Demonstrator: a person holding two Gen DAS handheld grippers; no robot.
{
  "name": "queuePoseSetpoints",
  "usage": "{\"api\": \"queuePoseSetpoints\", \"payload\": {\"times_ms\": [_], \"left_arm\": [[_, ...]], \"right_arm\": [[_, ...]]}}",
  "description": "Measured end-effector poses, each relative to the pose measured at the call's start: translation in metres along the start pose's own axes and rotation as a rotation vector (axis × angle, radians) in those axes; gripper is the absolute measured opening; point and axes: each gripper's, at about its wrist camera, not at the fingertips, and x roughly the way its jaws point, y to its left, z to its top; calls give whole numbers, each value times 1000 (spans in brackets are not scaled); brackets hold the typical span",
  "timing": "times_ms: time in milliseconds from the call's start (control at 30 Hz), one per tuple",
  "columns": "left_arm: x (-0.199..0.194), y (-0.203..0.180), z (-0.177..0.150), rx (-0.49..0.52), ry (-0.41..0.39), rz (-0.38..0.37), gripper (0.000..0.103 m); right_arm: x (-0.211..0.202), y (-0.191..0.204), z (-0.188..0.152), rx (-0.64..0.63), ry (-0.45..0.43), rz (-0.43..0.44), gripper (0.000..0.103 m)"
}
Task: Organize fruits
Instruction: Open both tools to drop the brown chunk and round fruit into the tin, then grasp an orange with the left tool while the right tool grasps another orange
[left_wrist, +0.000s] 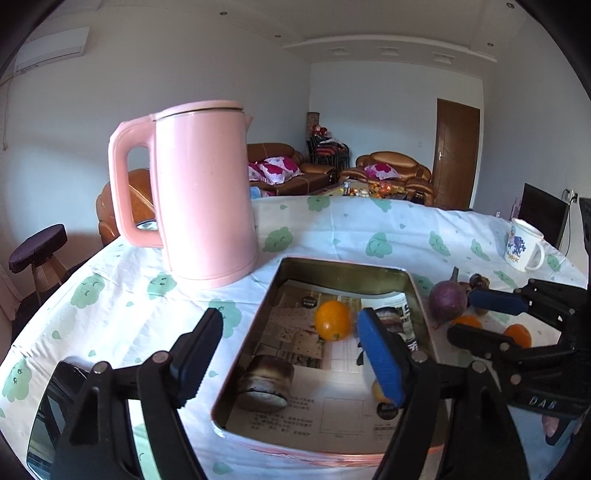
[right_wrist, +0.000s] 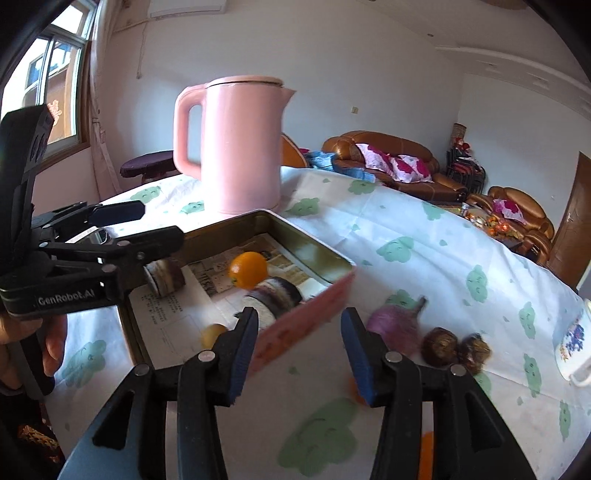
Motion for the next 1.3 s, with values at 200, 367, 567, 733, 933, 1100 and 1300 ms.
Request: {"api": "queuePoseSetpoints", "payload": {"times_ms": [200,367,567,733,933,1100,1300], "left_arm": [[-6,-36,2,50,-5,-70,81],[-3,-72,-3,103,21,-131,81],[0,-106,-8,167,45,-164,81],[11,-117,-10,182,85,-183,81],[20,-130,-9,191,113,-207,81],[27,-146,-7,214,137,-237,81],[47,-164,-6,240,196,-257,72]], "right_arm": [[-33,-61,-27,102,16,-128,62],[-37,-76,-43,124,73,-144,62],[-31,-83,-56,157,134,-91,62],[-17,-81,-64,156,197,-49,62],[-19,-90,-66,185,193,-49,50],[-26,-103,-64,212,172,-99,50],[-30,-121,-56,232,147,-179,50]]}}
